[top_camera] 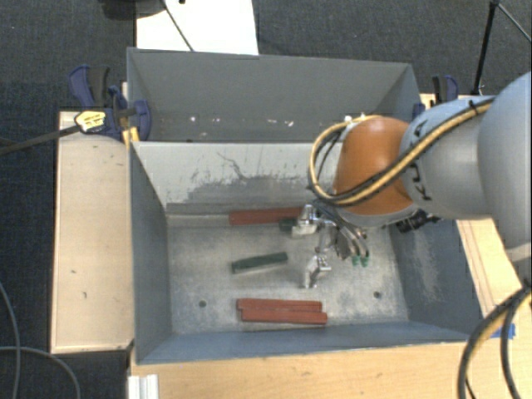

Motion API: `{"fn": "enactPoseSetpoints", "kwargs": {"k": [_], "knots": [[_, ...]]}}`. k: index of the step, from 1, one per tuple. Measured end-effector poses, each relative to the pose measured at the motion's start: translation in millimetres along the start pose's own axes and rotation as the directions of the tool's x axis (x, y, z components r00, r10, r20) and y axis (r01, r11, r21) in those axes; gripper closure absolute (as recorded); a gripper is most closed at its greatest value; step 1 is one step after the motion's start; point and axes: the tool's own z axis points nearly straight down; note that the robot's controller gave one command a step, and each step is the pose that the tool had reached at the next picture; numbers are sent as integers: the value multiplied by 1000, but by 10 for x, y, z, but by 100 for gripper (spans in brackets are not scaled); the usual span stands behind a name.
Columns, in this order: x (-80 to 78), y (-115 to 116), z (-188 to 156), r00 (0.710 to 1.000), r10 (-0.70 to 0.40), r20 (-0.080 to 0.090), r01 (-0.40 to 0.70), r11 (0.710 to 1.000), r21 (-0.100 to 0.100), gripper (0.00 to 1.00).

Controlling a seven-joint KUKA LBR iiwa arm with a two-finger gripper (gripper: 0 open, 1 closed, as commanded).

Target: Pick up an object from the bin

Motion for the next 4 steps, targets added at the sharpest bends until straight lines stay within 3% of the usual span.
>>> {"fn": "enactPoseSetpoints", "kwargs": {"k": [1, 2, 3, 4], "knots": [[-2, 0, -1, 1000, 0, 1, 0, 1000, 0, 0], [15, 970, -16, 986, 166, 20, -166, 986, -5, 100], [15, 970, -16, 986, 166, 20, -166, 986, -5, 100], [-70, 856, -1776, 990, 143, 18, -143, 990, -3, 100]]}}
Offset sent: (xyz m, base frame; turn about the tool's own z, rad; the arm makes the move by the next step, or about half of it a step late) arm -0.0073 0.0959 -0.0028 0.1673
